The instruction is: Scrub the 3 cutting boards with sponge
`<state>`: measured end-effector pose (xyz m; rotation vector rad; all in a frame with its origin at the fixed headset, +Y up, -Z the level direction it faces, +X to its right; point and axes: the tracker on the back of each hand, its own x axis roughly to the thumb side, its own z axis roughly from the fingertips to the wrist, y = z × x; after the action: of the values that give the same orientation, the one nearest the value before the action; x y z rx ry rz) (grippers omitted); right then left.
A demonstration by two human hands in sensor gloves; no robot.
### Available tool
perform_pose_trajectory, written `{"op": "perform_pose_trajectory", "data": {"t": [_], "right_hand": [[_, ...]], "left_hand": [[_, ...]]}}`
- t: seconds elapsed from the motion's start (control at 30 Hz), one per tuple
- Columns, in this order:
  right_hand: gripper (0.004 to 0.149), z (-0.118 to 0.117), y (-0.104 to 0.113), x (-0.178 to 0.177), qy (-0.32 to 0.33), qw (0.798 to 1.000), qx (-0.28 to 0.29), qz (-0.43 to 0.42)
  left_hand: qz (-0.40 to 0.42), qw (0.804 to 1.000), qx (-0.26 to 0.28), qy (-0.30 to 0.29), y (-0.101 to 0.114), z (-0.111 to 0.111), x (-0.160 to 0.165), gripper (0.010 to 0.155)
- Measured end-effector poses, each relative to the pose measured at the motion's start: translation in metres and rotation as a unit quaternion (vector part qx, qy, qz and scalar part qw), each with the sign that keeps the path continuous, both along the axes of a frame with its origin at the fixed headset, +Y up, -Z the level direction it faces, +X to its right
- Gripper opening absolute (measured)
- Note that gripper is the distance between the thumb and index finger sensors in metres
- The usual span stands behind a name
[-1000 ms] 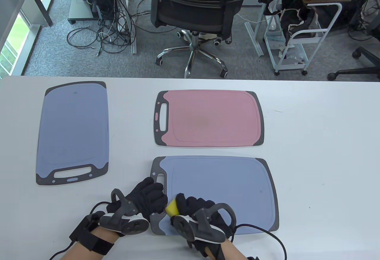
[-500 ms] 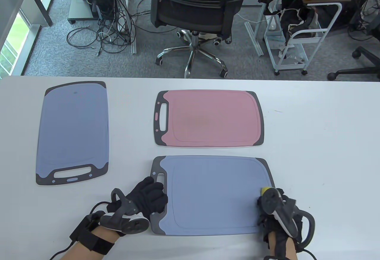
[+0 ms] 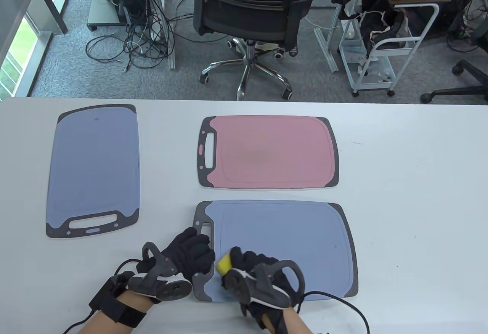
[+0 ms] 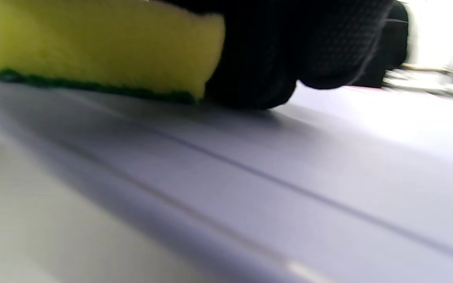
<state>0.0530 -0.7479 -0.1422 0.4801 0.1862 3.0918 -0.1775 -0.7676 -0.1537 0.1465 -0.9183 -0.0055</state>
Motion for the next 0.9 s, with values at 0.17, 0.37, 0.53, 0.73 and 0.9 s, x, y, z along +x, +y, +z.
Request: {"op": "perform_pose_trajectory", "data": {"t": [0.17, 0.37, 0.53, 0.73, 0.9], "right_hand": [[0.073, -0.006, -0.022, 0.147, -0.257, 0.966, -0.02, 0.008], [0.073, -0.005, -0.023, 0.155, -0.285, 0.959, -0.008, 0.003], [0.074, 0.001, -0.005, 0.02, -0.038, 0.999, 0.007, -0.029], [0.074, 0.024, 0.006, -0.062, 0.107, 0.993, 0.048, 0.029], [0.073, 0.006, -0.005, 0.03, -0.054, 0.998, 0.009, 0.025]], "left_hand": [[-0.001, 1.0, -0.002, -0.001, 0.0, 0.0, 0.001, 0.049], [-0.001, 1.0, -0.003, 0.001, 0.0, 0.0, 0.001, 0.049], [-0.008, 1.0, -0.004, 0.0, 0.0, 0.0, 0.003, 0.05], [-0.011, 1.0, -0.009, 0.005, 0.0, -0.001, 0.004, 0.049], [-0.012, 1.0, -0.008, 0.001, 0.0, 0.0, 0.005, 0.05]]}}
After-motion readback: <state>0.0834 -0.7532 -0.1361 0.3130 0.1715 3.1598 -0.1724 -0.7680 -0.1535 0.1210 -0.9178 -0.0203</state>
